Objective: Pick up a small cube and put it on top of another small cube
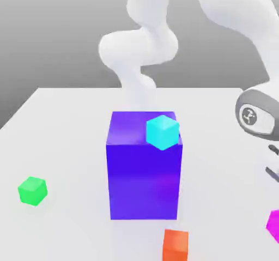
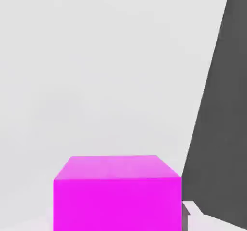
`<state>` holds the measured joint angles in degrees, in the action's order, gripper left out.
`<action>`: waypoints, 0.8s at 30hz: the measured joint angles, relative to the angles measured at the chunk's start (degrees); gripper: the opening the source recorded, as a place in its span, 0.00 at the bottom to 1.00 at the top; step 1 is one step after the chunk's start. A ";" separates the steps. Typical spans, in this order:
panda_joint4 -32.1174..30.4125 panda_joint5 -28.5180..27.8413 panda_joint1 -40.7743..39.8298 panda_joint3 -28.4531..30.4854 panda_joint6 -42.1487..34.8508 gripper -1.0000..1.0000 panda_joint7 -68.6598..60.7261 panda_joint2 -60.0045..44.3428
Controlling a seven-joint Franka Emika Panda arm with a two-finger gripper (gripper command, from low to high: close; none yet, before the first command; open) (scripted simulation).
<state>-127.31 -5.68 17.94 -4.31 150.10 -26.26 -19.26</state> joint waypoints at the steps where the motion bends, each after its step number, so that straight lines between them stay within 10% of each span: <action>1: -1.01 0.32 -1.51 1.08 0.19 0.00 -0.55 1.18; 11: -13.10 3.81 -16.94 13.42 2.63 0.00 -6.28 13.66; 17: -23.16 4.94 -40.65 23.85 2.25 0.00 -10.89 20.19; 19: -25.20 6.49 -51.52 22.83 3.95 0.00 -13.02 18.36; 23: -25.48 11.10 -48.35 16.61 10.50 0.00 -16.68 11.20; 24: -25.44 12.16 -48.69 15.87 11.99 1.00 -17.45 9.57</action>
<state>-152.74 6.48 -30.75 11.56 162.09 -43.70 -9.69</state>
